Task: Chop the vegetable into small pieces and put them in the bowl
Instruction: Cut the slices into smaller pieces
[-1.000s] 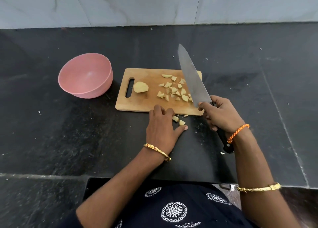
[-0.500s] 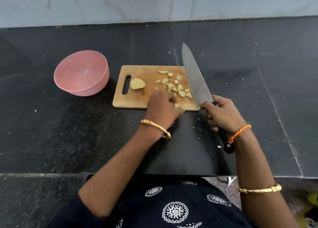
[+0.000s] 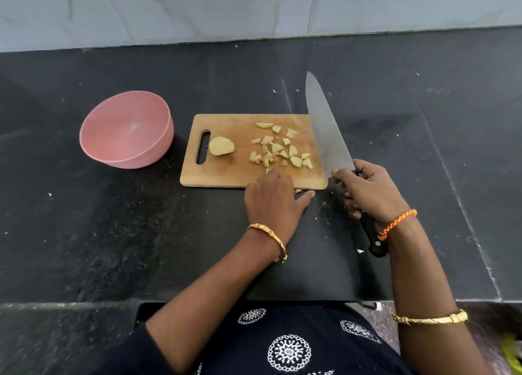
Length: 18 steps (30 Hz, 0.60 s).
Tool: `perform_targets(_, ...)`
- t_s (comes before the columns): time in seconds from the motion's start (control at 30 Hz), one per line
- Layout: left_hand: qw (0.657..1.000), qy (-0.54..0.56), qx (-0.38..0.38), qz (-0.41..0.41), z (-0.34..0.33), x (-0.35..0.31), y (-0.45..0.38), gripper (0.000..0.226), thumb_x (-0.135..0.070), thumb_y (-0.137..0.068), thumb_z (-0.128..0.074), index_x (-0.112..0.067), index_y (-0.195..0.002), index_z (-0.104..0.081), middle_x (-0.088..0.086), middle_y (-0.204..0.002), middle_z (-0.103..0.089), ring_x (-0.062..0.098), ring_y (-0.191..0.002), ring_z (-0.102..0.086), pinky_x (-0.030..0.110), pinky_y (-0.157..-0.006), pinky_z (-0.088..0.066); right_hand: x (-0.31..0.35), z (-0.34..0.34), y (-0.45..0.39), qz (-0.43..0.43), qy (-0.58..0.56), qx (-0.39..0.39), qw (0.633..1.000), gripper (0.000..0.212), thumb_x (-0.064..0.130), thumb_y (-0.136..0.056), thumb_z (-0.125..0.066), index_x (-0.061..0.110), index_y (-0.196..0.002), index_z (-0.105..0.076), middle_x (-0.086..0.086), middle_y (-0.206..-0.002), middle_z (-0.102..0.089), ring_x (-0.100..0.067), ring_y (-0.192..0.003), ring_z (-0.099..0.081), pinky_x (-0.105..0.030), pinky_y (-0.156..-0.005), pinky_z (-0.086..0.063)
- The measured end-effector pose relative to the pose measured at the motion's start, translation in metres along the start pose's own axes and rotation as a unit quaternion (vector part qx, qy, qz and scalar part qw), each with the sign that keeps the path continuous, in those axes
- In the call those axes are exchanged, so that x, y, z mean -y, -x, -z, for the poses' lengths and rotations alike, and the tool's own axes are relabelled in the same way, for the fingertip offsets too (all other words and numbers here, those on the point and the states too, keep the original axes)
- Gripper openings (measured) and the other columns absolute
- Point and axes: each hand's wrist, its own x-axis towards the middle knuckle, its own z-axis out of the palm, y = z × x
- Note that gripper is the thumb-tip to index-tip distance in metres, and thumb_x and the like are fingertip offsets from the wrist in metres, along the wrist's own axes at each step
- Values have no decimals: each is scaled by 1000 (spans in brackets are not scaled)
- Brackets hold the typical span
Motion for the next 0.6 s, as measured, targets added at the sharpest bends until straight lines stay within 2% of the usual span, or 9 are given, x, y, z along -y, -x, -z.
perform_targets(0.17, 1000, -3, -7, 21, -1, -7, -7, 28, -39, -92, -51, -16, -92, -66, 2, -96, -61, 21, -86, -59, 31, -71, -36, 1, 0, -4, -6, 7, 6, 1000, 18, 15, -95, -52, 9, -78, -55, -2, -52, -39, -7, -28, -31, -18, -29, -29)
perform_targets(0.27, 1000, 12, 8, 28, 3, -6, -9, 18, -29, -91, -52, -16, -91, -65, 2, -96, -63, 21, -89, -59, 32, -75, -39, 0, 0, -5, -8, 7, 7, 1000, 19, 15, -95, -52, 9, -77, -54, -1, -52, -38, -7, -28, -31, -17, -29, -29)
perform_targets(0.43, 995, 102, 9, 18, 26, 12, -24, 14, -25, -85, -61, -18, -91, -71, 1, -88, -68, 19, -84, -63, 29, -69, -49, 1, 1, -8, -8, -6, 7, 1000, 20, 13, -94, -52, 8, -75, -53, 1, -48, -38, -7, -27, -30, -16, -30, -28)
perform_targets(0.53, 987, 160, 11, -6, 38, 32, -45, 20, -25, -87, -61, -20, -105, -70, 2, -99, -64, 18, -91, -60, 24, -75, -44, 3, -1, -9, -7, -7, 10, 1000, 19, 13, -95, -51, 8, -76, -54, 1, -49, -39, -7, -28, -31, -17, -30, -28)
perform_targets(0.6, 989, 145, 6, -17, 40, 43, -49, 15, -28, -82, -68, -23, -95, -73, -3, -93, -59, 13, -85, -56, 23, -69, -40, 4, -2, -9, -5, -3, 16, 1000, 19, 13, -95, -51, 8, -77, -54, -1, -51, -39, -7, -28, -31, -17, -30, -29)
